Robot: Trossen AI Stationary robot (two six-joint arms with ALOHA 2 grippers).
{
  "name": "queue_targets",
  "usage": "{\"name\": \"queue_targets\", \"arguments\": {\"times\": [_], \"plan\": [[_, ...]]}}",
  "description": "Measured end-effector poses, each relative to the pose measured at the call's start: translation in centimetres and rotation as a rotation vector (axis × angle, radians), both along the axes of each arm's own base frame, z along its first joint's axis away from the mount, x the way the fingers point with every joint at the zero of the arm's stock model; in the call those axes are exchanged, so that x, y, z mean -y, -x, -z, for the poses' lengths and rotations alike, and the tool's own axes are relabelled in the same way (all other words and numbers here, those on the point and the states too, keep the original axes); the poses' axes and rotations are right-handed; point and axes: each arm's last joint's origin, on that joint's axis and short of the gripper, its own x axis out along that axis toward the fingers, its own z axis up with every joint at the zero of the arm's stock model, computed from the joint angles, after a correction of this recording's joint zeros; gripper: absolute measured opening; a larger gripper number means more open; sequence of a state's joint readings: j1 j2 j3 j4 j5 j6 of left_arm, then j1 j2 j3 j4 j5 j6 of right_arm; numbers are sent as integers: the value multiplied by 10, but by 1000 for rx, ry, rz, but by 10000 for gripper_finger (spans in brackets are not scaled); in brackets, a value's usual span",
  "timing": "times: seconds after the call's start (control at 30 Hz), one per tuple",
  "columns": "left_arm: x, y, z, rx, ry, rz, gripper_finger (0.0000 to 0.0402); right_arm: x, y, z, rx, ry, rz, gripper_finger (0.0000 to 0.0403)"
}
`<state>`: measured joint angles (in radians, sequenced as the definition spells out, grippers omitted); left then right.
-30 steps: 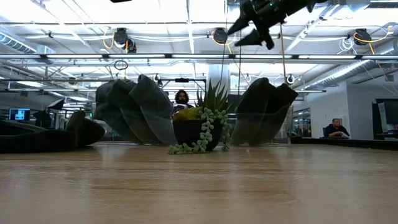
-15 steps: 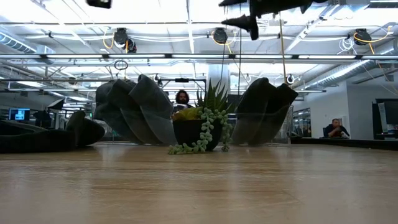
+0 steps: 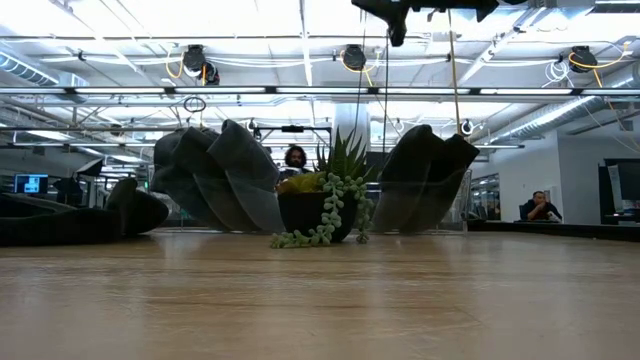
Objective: Pick & Place hat
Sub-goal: Put the black cap into the right transparent bin
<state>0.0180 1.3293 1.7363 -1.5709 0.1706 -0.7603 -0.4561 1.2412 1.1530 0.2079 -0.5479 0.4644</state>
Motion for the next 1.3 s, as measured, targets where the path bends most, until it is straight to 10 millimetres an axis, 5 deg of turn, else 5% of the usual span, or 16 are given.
{"name": "queue_targets", "arguments": {"times": [0.33, 0.67, 0.9, 1.07, 1.3], "plan": [[46, -21, 16, -45, -339, 183, 145, -5, 6, -7, 37, 77, -61, 222], [85, -54, 49, -168, -381, 283, 150, -17, 19, -20, 81, 96, -148, 222], [102, -75, 79, -276, -401, 295, 228, -31, 26, -28, 119, 131, -184, 222], [113, -72, 118, -436, -380, 196, 278, -34, 29, -30, 125, 155, -187, 222], [130, -49, 171, -643, -295, 79, 284, -33, 29, -29, 120, 182, -183, 222]]}}
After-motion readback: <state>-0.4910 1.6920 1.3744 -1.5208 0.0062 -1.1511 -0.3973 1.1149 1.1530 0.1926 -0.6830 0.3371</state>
